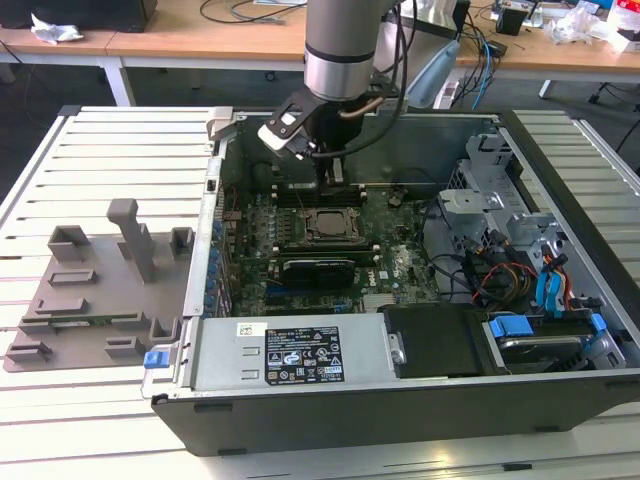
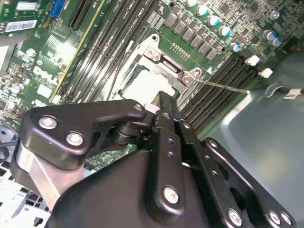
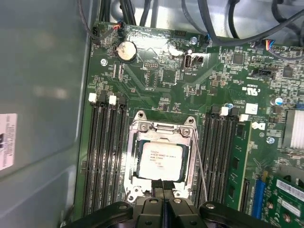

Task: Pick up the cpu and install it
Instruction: 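Close the cpu cover, then install the first cpu locking lever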

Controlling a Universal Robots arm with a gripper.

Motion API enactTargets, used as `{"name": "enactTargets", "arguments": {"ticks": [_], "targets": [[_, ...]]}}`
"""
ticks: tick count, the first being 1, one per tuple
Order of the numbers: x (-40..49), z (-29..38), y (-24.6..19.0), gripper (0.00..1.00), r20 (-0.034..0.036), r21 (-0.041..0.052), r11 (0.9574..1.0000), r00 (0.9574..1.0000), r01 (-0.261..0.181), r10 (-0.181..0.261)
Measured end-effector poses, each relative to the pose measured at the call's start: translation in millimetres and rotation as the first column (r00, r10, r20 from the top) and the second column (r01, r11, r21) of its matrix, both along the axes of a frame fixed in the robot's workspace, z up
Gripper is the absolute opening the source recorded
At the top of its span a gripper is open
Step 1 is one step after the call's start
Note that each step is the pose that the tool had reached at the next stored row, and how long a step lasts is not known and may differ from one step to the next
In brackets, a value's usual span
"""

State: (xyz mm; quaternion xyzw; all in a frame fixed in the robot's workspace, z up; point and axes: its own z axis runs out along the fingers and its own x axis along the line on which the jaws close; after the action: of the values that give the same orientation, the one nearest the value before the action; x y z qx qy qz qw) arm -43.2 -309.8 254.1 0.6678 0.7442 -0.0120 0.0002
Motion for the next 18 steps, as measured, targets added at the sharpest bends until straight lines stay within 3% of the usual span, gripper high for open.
{"name": "enactTargets", "arguments": {"ticks": [6, 15, 18], "targets": [[0.0, 27.0, 0.0, 0.11, 0.0, -0.0001, 1.0, 1.0, 0.0, 0.0], [0.0, 29.0, 0.0, 0.11, 0.0, 0.0, 1.0, 1.0, 0.0, 0.0], [0.0, 29.0, 0.0, 0.11, 0.0, 0.0, 0.9998, 0.9998, -0.018, 0.018]]}}
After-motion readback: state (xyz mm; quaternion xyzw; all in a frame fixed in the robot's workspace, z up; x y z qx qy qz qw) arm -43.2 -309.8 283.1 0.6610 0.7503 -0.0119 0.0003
